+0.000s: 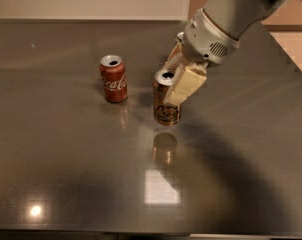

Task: Move orange can near coke can

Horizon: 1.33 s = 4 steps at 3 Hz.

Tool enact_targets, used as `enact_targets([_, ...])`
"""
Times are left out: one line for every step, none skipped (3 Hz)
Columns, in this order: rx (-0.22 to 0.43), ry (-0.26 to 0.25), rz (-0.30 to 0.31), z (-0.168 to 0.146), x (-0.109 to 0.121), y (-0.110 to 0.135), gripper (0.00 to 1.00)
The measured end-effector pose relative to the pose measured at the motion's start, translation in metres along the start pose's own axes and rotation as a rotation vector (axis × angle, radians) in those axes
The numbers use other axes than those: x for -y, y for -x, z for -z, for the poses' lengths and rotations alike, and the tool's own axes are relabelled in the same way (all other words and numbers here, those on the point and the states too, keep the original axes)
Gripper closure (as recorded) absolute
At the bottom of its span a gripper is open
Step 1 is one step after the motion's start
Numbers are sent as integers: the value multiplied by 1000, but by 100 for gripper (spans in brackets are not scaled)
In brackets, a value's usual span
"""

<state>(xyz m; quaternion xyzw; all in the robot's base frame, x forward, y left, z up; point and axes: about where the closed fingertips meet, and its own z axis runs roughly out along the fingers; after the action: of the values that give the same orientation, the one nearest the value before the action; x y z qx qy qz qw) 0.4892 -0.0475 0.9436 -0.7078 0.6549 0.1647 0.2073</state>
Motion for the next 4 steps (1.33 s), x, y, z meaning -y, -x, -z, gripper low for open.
enact_targets([9, -13, -6, -9, 26, 8, 100])
enact_targets([20, -8, -11, -20, 46, 13, 100])
enact_targets([35, 3, -12, -31, 60, 17, 100])
enact_targets([56, 14, -4, -40, 71, 25, 83])
